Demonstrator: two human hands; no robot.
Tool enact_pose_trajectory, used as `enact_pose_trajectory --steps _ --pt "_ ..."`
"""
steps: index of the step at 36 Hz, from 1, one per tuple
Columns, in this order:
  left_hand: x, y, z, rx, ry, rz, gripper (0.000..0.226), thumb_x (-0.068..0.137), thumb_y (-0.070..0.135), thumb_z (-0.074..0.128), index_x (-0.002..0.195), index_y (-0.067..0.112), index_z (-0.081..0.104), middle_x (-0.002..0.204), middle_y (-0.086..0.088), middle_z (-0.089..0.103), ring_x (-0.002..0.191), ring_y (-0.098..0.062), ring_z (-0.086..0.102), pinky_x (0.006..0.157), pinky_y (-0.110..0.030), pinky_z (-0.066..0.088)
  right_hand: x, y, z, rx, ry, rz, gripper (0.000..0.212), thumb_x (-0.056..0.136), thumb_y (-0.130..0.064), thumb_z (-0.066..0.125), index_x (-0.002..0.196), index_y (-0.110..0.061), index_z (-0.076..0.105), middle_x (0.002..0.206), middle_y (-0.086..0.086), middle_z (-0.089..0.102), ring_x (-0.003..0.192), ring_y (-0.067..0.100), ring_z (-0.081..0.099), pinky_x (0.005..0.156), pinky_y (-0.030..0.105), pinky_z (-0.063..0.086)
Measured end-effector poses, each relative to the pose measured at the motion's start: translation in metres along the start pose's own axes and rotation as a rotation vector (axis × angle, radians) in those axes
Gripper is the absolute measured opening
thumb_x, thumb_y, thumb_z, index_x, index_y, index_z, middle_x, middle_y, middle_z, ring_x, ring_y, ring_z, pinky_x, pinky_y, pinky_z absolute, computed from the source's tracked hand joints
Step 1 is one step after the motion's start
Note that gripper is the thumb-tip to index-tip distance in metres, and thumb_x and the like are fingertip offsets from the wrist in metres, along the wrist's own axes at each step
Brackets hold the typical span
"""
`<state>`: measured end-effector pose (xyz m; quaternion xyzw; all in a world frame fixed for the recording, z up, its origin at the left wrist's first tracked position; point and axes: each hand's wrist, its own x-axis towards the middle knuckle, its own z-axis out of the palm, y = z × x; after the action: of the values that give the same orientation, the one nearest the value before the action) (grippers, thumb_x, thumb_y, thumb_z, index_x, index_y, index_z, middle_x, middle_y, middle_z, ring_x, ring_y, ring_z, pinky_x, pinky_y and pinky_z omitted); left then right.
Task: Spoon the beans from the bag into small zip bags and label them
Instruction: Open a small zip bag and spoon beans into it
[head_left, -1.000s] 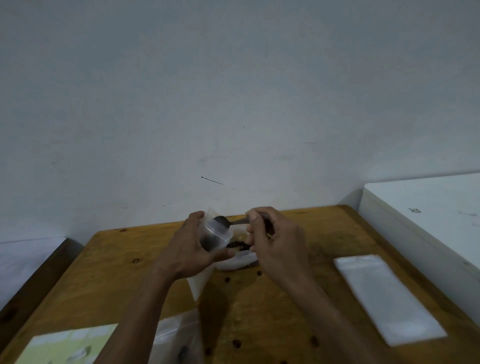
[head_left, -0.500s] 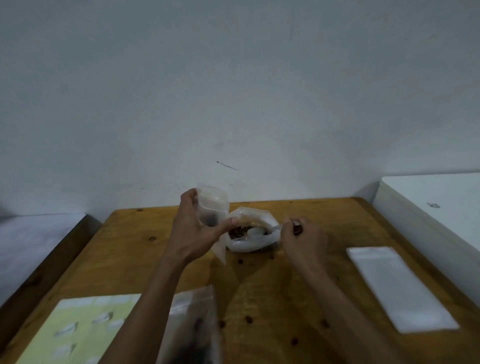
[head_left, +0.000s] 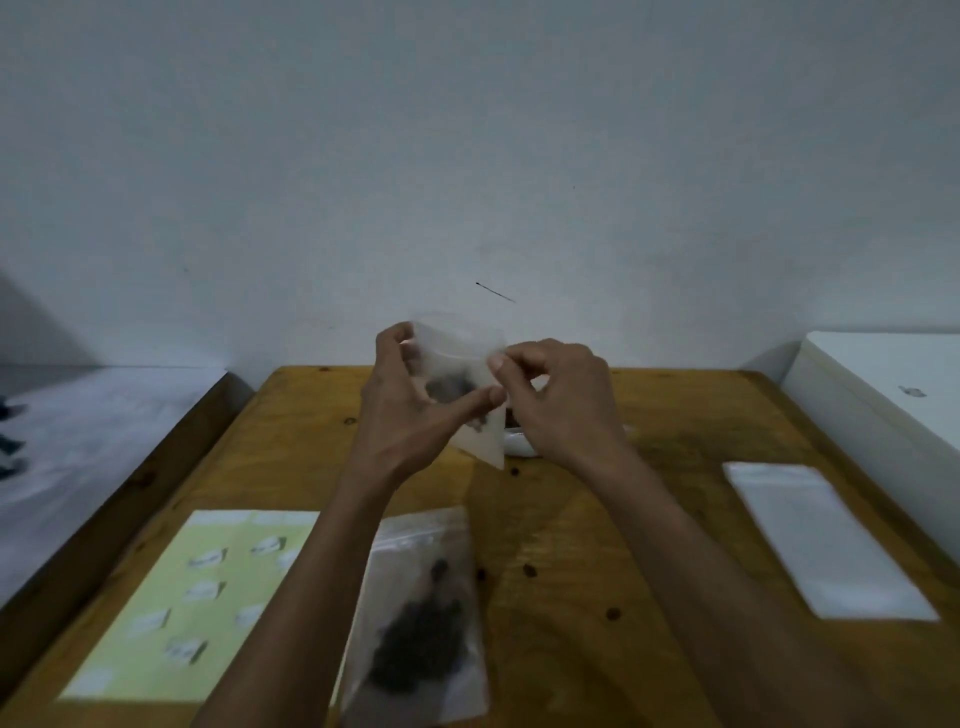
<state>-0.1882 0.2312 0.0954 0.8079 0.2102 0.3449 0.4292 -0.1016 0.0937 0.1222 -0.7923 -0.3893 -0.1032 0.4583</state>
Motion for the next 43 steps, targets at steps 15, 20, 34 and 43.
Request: enact_pose_trajectory --steps 15,20,34,43 --pt "-0.017 0.017 -0.024 -0.445 0.097 0.082 0.009 0.081 0.022 0.076 0.089 0.017 0.077 0.083 0.000 0.077 0.084 -0.015 0.072 0.078 -0.026 0.058 -0.012 0.009 -0.033 0.183 -0.015 0.046 0.023 0.096 -0.034 0.063 0.106 -0.019 0.077 0.095 -0.014 0.073 0.090 -0.001 0.066 0.077 0.016 0.052" --pt "-0.019 0.025 -0.024 -0.482 0.021 0.085 0.016 0.079 0.023 0.075 0.091 0.013 0.078 0.085 -0.006 0.077 0.086 -0.023 0.072 0.084 -0.039 0.060 -0.012 0.013 -0.048 0.439 -0.176 0.125 0.016 0.088 -0.028 0.072 0.090 -0.013 0.076 0.089 0.004 0.075 0.083 0.010 0.070 0.071 0.024 0.057" --pt "-0.032 0.043 0.003 -0.598 -0.190 -0.021 0.021 0.079 0.020 0.073 0.093 0.004 0.075 0.085 -0.011 0.077 0.080 -0.023 0.073 0.071 -0.033 0.060 -0.024 0.012 -0.047 0.659 -0.232 0.252 0.023 0.081 -0.022 0.078 0.099 -0.009 0.074 0.093 0.006 0.078 0.087 0.025 0.075 0.078 0.046 0.062" --pt "-0.041 0.044 0.008 -0.675 -0.179 -0.076 0.018 0.075 0.021 0.075 0.081 0.005 0.076 0.082 -0.015 0.075 0.076 -0.026 0.072 0.071 -0.038 0.060 -0.027 0.011 -0.044 0.756 -0.217 0.291 0.021 0.083 -0.012 0.078 0.095 0.004 0.072 0.090 0.017 0.076 0.080 0.028 0.072 0.073 0.041 0.061"
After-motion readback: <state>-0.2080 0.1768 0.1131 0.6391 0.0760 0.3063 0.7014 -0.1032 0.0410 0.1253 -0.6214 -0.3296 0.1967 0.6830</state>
